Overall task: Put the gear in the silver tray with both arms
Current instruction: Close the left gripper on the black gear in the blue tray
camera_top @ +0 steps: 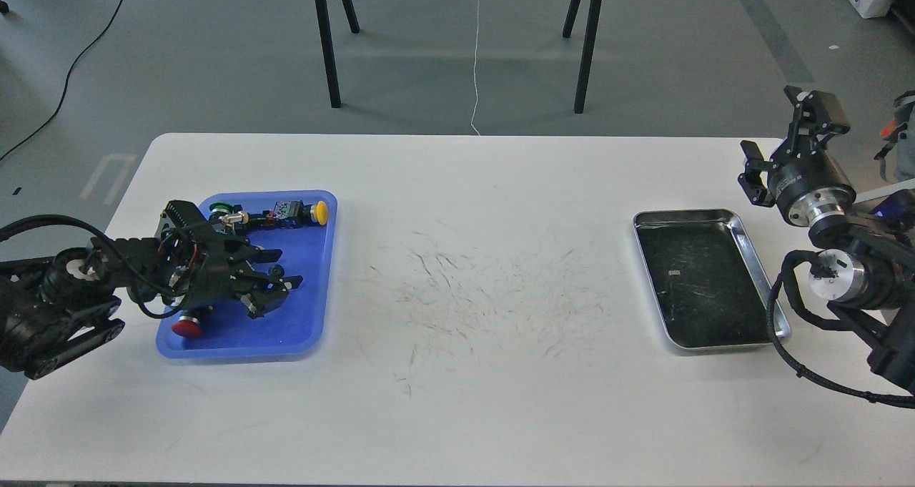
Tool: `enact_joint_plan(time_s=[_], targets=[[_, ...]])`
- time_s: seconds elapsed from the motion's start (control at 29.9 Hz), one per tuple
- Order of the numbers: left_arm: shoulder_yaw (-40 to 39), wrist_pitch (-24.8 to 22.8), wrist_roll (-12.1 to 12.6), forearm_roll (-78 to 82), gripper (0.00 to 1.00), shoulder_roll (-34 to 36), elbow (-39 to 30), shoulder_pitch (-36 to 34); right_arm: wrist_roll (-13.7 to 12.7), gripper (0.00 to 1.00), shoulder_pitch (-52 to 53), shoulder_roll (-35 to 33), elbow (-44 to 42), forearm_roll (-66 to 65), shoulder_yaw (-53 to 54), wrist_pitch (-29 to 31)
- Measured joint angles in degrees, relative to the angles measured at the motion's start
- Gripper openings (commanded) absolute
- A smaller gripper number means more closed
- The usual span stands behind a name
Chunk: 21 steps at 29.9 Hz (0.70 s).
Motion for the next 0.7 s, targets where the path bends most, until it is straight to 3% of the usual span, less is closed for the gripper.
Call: enact_joint_plan(time_s=[0.57,0.7], targets=[[2.73,0.55,-0.01,0.08,0.47,-1.13,2.6,-0.14,0.0,0.99,-0.13,-0.61,0.18,0.02,-0.26,0.0],[3.77,1.24,-0.01,0.08,0.42,-1.86,3.71,-0.09,0.0,0.99,-0.18,-0.67,0.24,0.02,-0.27,0.0]])
